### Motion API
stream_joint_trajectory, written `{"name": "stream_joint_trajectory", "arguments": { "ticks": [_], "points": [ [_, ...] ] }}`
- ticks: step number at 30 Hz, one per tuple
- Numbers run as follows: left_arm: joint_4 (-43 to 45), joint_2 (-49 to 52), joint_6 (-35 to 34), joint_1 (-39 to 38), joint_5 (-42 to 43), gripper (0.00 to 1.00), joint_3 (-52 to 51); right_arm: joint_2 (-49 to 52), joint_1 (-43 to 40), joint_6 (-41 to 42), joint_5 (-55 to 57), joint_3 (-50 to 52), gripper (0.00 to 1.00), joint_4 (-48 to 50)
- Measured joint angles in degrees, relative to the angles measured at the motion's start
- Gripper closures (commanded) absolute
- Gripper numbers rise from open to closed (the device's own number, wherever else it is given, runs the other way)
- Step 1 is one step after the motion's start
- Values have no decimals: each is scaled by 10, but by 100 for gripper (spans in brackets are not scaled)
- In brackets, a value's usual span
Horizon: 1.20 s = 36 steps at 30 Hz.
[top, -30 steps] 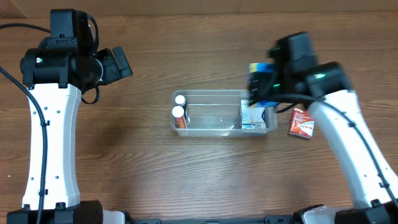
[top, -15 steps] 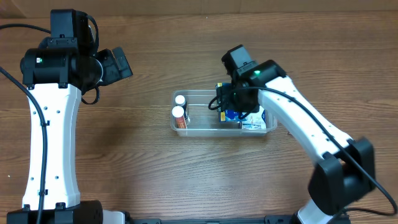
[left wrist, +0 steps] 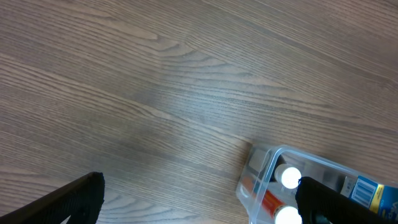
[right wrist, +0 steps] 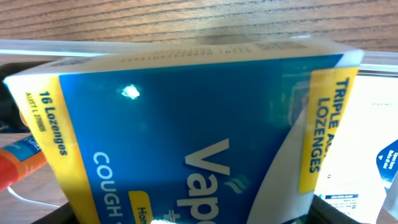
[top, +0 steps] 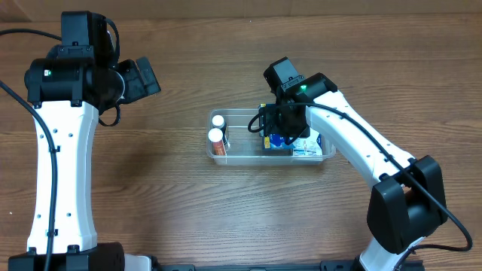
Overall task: Pack container
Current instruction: 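Lower the blue box into the container beside the white box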
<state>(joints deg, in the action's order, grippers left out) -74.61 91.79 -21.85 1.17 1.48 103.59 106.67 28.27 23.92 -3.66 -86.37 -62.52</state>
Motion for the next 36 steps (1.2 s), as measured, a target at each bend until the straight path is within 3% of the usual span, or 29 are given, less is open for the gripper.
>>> {"name": "stream_joint_trajectory", "arguments": {
  "ticks": [18,25,30,36],
  "points": [
    [-2,0,11,0,-2,0,0,0,0,0,-21,6,22,-23],
    [-2,0,11,0,-2,0,0,0,0,1,-21,6,16,-29],
    [-2,0,11,0,-2,0,0,0,0,2,-24,6,3,-31],
    [-2,0,11,0,-2,0,0,0,0,1,-25,6,3,-33]
  ]
}}
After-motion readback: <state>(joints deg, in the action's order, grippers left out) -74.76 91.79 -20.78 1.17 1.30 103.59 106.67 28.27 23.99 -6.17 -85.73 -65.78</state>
